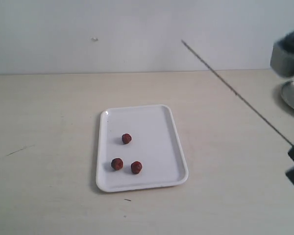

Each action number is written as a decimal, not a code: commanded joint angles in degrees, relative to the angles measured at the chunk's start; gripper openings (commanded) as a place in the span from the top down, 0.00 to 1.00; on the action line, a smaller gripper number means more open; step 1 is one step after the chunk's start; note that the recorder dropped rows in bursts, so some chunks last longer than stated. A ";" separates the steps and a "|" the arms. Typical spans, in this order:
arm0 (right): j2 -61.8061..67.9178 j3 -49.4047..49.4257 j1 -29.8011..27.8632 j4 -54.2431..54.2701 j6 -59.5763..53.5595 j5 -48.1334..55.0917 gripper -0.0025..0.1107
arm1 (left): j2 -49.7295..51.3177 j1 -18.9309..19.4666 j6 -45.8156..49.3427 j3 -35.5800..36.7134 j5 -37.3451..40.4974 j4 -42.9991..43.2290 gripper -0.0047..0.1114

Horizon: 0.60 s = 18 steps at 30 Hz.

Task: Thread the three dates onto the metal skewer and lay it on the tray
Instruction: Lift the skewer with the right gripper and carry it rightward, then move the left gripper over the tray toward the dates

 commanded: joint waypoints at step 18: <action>0.56 7.37 0.17 -0.12 -5.67 -0.31 0.98 | -0.23 0.13 0.18 -0.14 -16.66 -29.44 0.96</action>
